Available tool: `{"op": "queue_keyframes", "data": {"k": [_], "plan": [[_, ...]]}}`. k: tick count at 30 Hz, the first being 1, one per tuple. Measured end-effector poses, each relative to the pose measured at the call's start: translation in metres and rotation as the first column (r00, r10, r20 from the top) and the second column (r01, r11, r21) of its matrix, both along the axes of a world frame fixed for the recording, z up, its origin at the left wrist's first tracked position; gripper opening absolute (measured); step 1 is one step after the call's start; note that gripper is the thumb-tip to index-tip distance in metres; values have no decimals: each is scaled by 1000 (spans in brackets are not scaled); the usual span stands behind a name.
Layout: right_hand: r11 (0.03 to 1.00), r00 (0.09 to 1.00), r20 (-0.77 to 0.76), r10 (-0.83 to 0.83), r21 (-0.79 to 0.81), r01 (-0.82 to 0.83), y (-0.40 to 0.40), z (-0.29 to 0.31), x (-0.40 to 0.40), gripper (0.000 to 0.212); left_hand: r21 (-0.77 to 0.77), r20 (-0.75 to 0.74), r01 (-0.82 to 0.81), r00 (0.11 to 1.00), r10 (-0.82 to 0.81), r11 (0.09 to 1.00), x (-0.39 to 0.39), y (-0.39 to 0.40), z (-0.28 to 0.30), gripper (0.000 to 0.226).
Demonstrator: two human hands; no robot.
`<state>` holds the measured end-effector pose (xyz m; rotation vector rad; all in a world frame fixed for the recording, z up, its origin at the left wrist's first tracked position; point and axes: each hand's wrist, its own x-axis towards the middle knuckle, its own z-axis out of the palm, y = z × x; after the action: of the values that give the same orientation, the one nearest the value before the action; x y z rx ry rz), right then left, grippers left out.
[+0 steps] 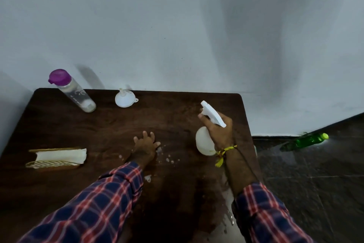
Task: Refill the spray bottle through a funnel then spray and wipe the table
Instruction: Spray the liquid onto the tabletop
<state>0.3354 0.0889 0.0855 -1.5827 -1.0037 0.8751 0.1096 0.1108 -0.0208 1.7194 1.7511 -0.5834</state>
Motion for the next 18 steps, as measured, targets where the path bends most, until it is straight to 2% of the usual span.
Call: {"op": "queue_keyframes", "data": {"k": [5, 9, 14, 16, 18], "plan": [[995, 996, -14, 92, 25, -92, 64, -14, 2, 21, 39, 24, 14, 1000, -15, 999, -11, -3, -3, 61], [998, 996, -53, 65, -14, -66, 104, -30, -1, 22, 47, 29, 17, 999, -19, 999, -16, -5, -6, 67], [996, 993, -86, 86, -9, -87, 136, -39, -8, 22, -41, -9, 41, 999, -42, 998, -21, 4, -10, 80], [996, 990, -107, 87, -9, -88, 142, -42, -9, 28, -27, -24, 60, 998, -61, 998, -20, 4, -11, 80], [999, 996, -74, 49, 12, -48, 140, -48, -9, 29, -22, -30, 63, 998, -64, 998, -19, 4, -11, 79]]}}
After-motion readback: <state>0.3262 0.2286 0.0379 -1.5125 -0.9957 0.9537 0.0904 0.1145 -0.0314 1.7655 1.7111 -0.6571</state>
